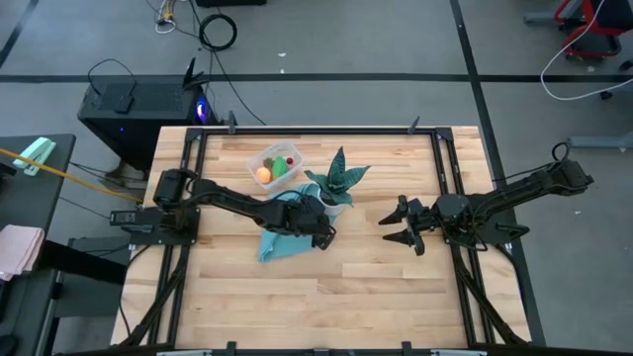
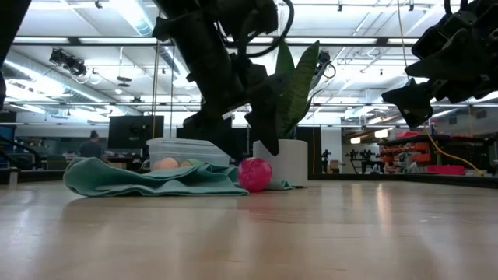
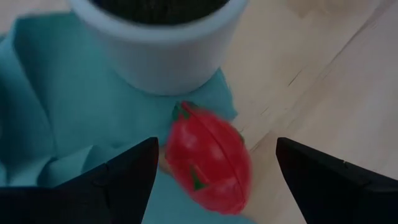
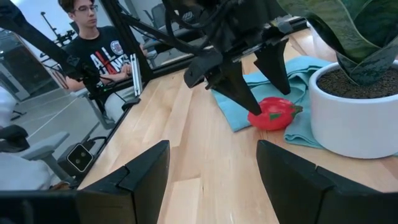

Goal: Pick and placing Produce into tupperware
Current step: Put the dragonfruit into the transparent bin

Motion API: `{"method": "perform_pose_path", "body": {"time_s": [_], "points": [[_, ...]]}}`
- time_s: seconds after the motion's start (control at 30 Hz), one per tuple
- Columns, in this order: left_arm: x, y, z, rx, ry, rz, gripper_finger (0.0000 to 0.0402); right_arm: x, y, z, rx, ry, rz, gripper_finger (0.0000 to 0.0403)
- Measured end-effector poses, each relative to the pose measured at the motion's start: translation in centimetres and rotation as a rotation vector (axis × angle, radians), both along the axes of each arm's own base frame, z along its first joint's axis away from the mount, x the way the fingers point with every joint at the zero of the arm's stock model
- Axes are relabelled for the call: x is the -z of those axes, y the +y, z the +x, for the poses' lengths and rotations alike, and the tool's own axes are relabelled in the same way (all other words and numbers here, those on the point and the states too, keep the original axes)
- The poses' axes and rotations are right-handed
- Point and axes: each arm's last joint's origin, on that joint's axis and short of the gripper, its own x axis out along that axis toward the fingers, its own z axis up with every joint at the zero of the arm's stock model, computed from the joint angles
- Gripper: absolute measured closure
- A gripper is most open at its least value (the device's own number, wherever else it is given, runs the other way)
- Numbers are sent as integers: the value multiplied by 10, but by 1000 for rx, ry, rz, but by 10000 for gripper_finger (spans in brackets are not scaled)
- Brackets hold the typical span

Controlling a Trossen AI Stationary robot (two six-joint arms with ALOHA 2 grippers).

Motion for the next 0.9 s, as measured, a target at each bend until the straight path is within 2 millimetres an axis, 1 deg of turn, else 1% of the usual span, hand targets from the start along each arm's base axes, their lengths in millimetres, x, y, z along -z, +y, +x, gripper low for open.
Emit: {"method": "perform_pose_path", "body": {"time_s": [0.33,0.57,0.9], "points": [[12,-1,2,0,30,-14,68,0,0,0,0,1,0,157],[31,-2,7,20,46,-44,67,0,0,0,0,-1,1,157],[30,-3,10,49,23,-42,70,0,0,0,0,0,0,157]]}}
